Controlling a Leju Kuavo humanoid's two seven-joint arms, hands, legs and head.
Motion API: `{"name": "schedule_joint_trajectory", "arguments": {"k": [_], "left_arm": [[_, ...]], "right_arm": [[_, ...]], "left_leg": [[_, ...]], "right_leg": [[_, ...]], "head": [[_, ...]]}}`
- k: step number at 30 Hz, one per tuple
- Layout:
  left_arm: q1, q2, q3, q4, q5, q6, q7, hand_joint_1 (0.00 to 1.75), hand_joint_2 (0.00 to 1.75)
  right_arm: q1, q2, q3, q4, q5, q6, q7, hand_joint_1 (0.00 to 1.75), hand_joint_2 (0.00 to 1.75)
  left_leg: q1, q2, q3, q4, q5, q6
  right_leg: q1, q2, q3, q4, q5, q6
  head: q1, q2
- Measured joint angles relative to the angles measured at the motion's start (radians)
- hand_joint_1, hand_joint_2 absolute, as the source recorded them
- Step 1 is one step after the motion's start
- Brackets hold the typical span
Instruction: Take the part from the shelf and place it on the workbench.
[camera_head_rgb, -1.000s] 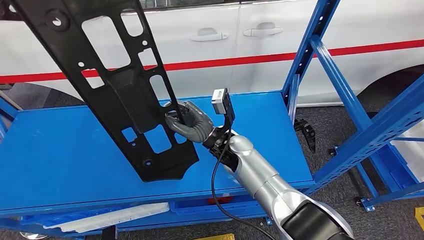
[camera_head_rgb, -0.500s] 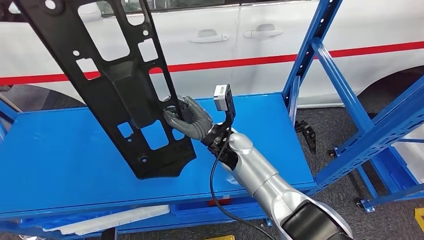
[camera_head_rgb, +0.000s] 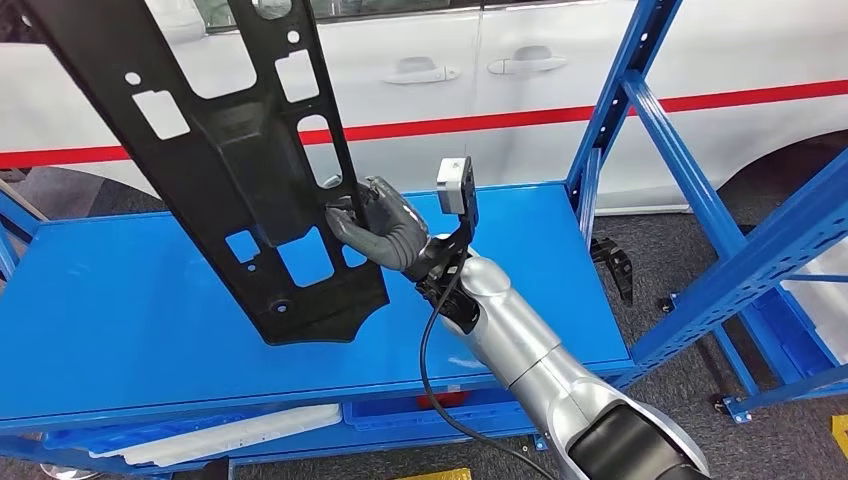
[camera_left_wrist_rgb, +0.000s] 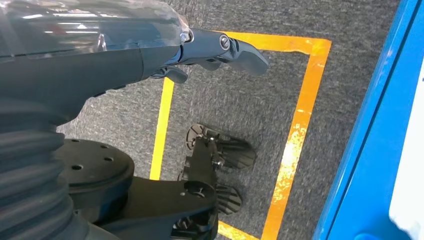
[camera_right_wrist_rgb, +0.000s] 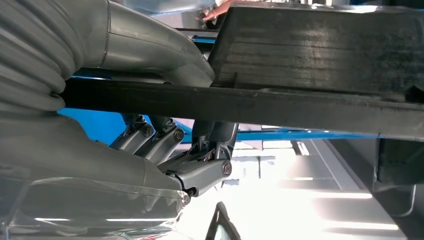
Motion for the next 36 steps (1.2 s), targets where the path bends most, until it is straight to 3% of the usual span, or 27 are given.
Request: {"name": "schedule_joint_trajectory", "arguments": {"k": [2, 3, 6, 7, 8, 9, 12, 14, 16, 17, 18, 19, 21, 22, 23, 24, 26, 28, 29, 31, 32, 33, 34, 36], "left_arm": [[0.000, 0.000, 0.002, 0.000, 0.001, 0.000, 0.003, 0.00, 1.75], [0.000, 0.000, 0.002, 0.000, 0.002, 0.000, 0.003, 0.00, 1.75], [0.000, 0.000, 0.002, 0.000, 0.002, 0.000, 0.004, 0.00, 1.75], [0.000, 0.000, 0.002, 0.000, 0.002, 0.000, 0.004, 0.00, 1.75], [0.000, 0.000, 0.003, 0.000, 0.002, 0.000, 0.004, 0.00, 1.75], [0.000, 0.000, 0.003, 0.000, 0.002, 0.000, 0.004, 0.00, 1.75], [-0.006, 0.001, 0.003, 0.000, 0.002, -0.001, 0.004, 0.00, 1.75], [-0.010, 0.002, 0.003, 0.000, 0.002, -0.002, 0.005, 0.00, 1.75], [-0.010, 0.001, 0.003, 0.000, 0.001, -0.003, 0.006, 0.00, 1.75], [-0.010, 0.000, 0.003, 0.001, 0.001, -0.004, 0.007, 0.00, 1.75], [-0.011, 0.000, 0.003, 0.001, 0.000, -0.004, 0.007, 0.00, 1.75], [-0.012, -0.001, 0.003, 0.001, 0.000, -0.005, 0.007, 0.00, 1.75], [-0.013, -0.001, 0.003, 0.002, -0.001, -0.007, 0.007, 0.00, 1.75], [-0.012, -0.001, 0.003, 0.002, -0.002, -0.008, 0.007, 0.00, 1.75], [-0.011, -0.002, 0.003, 0.002, -0.002, -0.009, 0.007, 0.00, 1.75], [-0.011, -0.002, 0.003, 0.002, -0.003, -0.009, 0.007, 0.00, 1.75], [-0.011, -0.002, 0.003, 0.002, -0.003, -0.010, 0.008, 0.00, 1.75], [-0.011, -0.002, 0.003, 0.002, -0.004, -0.010, 0.010, 0.00, 1.75], [-0.012, -0.002, 0.003, 0.002, -0.005, -0.011, 0.010, 0.00, 1.75], [-0.011, -0.002, 0.003, 0.002, -0.005, -0.011, 0.011, 0.00, 1.75], [-0.010, -0.002, 0.003, 0.002, -0.005, -0.011, 0.011, 0.00, 1.75], [-0.009, -0.002, 0.003, 0.002, -0.005, -0.011, 0.012, 0.00, 1.75], [-0.007, -0.002, 0.003, 0.002, -0.005, -0.011, 0.012, 0.00, 1.75], [-0.006, -0.002, 0.003, 0.002, -0.005, -0.011, 0.013, 0.00, 1.75]], "right_arm": [[0.001, 0.000, 0.000, -0.002, 0.000, 0.000, 0.001, 1.75, 1.75], [0.001, 0.000, 0.000, -0.003, 0.000, 0.000, 0.001, 1.75, 1.75], [0.003, 0.000, 0.000, -0.004, 0.000, 0.000, 0.002, 1.75, 1.75], [0.005, 0.000, 0.000, -0.004, 0.000, 0.000, 0.002, 1.75, 1.75], [0.007, 0.000, 0.000, -0.004, 0.000, 0.000, 0.003, 1.75, 1.75], [0.007, 0.000, 0.000, -0.004, 0.000, 0.000, 0.003, 1.75, 1.75], [0.007, 0.000, 0.000, -0.008, 0.000, 0.000, 0.003, 1.75, 1.75], [0.008, 0.000, 0.001, -0.011, 0.001, 0.000, 0.003, 1.75, 1.75], [0.008, -0.001, 0.001, -0.012, 0.003, -0.001, 0.003, 1.75, 1.75], [0.008, -0.002, 0.001, -0.012, 0.005, -0.001, 0.003, 1.75, 1.75], [0.008, -0.003, 0.001, -0.012, 0.006, -0.001, 0.002, 1.75, 1.75], [0.008, -0.005, 0.001, -0.012, 0.007, -0.002, 0.002, 1.75, 1.75], [0.011, -0.009, 0.001, -0.012, 0.008, -0.004, 0.001, 1.75, 1.75], [0.014, -0.011, 0.001, -0.012, 0.010, -0.006, 0.001, 1.75, 1.75], [0.017, -0.012, 0.001, -0.012, 0.011, -0.008, 0.001, 1.75, 1.75], [0.019, -0.014, 0.001, -0.012, 0.012, -0.009, 0.001, 1.75, 1.75], [0.020, -0.016, 0.001, -0.015, 0.016, -0.011, 0.001, 1.75, 1.75], [0.019, -0.016, 0.001, -0.022, 0.019, -0.010, 0.001, 1.75, 1.75], [0.018, -0.015, 0.002, -0.025, 0.020, -0.009, 0.000, 1.75, 1.75], [0.018, -0.015, 0.002, -0.028, 0.021, -0.008, 0.000, 1.75, 1.75], [0.018, -0.016, 0.002, -0.027, 0.021, -0.008, 0.000, 1.75, 1.75], [0.018, -0.016, 0.002, -0.027, 0.021, -0.008, 0.000, 1.75, 1.75], [0.018, -0.017, 0.002, -0.026, 0.021, -0.008, 0.000, 1.75, 1.75], [0.019, -0.017, 0.003, -0.026, 0.022, -0.008, 0.000, 1.75, 1.75]], "left_leg": [[0.002, 0.001, -0.008, 0.012, -0.015, -0.012], [0.004, 0.001, -0.018, 0.040, -0.041, -0.017], [0.010, 0.001, -0.075, 0.219, -0.161, -0.031], [0.011, 0.001, -0.084, 0.262, -0.183, -0.034], [0.011, 0.001, -0.074, 0.270, -0.187, -0.034], [0.011, 0.001, -0.044, 0.235, -0.172, -0.033], [0.006, 0.001, 0.091, 0.022, -0.111, -0.018], [-0.002, 0.000, 0.114, -0.027, -0.097, -0.006], [-0.002, 0.000, 0.105, -0.027, -0.076, 0.006], [0.000, 0.002, 0.099, -0.033, -0.062, 0.013], [0.003, 0.005, 0.090, -0.040, -0.044, 0.019], [0.005, 0.008, 0.078, -0.045, -0.028, 0.025], [0.003, 0.011, 0.046, -0.045, -0.002, 0.029], [0.003, 0.011, 0.030, -0.043, 0.008, 0.029], [0.003, 0.012, 0.013, -0.040, 0.019, 0.027], [0.003, 0.012, -0.004, -0.036, 0.028, 0.026], [0.004, 0.012, -0.033, -0.023, 0.043, 0.019], [0.002, 0.011, -0.054, -0.010, 0.054, 0.010], [0.001, 0.011, -0.059, -0.006, 0.061, 0.004], [0.001, 0.010, -0.064, -0.009, 0.077, -0.009], [0.002, 0.009, -0.069, -0.008, 0.076, -0.015], [0.004, 0.008, -0.078, 0.007, 0.056, -0.020], [0.006, 0.008, -0.092, 0.041, 0.018, -0.025], [0.009, 0.008, -0.126, 0.163, -0.085, -0.034]], "right_leg": [[-0.003, -0.002, -0.005, -0.007, 0.011, -0.014], [-0.006, -0.004, -0.009, -0.011, 0.018, -0.020], [-0.007, -0.007, -0.031, -0.013, 0.038, -0.027], [-0.006, -0.007, -0.041, -0.013, 0.045, -0.027], [-0.006, -0.008, -0.050, -0.012, 0.053, -0.026], [-0.006, -0.007, -0.059, -0.012, 0.061, -0.025], [-0.005, -0.006, -0.079, -0.013, 0.087, -0.015], [-0.006, -0.007, -0.082, -0.017, 0.103, -0.003], [-0.007, -0.007, -0.084, -0.026, 0.121, 0.010], [-0.007, -0.006, -0.089, -0.024, 0.113, 0.015], [-0.006, -0.005, -0.099, -0.006, 0.086, 0.020], [-0.006, -0.004, -0.114, 0.034, 0.039, 0.024], [-0.007, -0.004, -0.146, 0.165, -0.067, 0.028], [-0.008, -0.005, -0.154, 0.227, -0.092, 0.031], [-0.009, -0.005, -0.149, 0.265, -0.093, 0.032], [-0.009, -0.005, -0.130, 0.271, -0.077, 0.033], [-0.011, -0.005, -0.039, 0.182, -0.042, 0.030], [-0.007, -0.004, 0.061, 0.049, -0.059, 0.023], [-0.005, -0.003, 0.087, 0.009, -0.072, 0.017], [-0.001, -0.003, 0.086, -0.009, -0.069, 0.003], [-0.003, -0.005, 0.080, -0.011, -0.059, -0.005], [-0.004, -0.007, 0.070, -0.013, -0.048, -0.013], [-0.006, -0.009, 0.058, -0.015, -0.035, -0.020], [-0.005, -0.010, 0.029, -0.015, -0.011, -0.028]], "head": [[0.000, 0.000], [0.000, 0.000], [0.000, 0.000], [0.000, 0.000], [0.000, 0.000], [0.000, 0.000], [0.000, 0.000], [0.000, 0.000], [0.000, 0.000], [0.000, 0.000], [0.000, 0.000], [0.000, 0.000], [0.000, 0.000], [0.000, 0.000], [0.000, 0.000], [0.000, 0.000], [0.000, 0.000], [0.000, 0.000], [-0.001, 0.000], [-0.001, 0.000], [-0.001, 0.000], [-0.001, 0.000], [-0.002, 0.000], [-0.002, 0.000]]}}
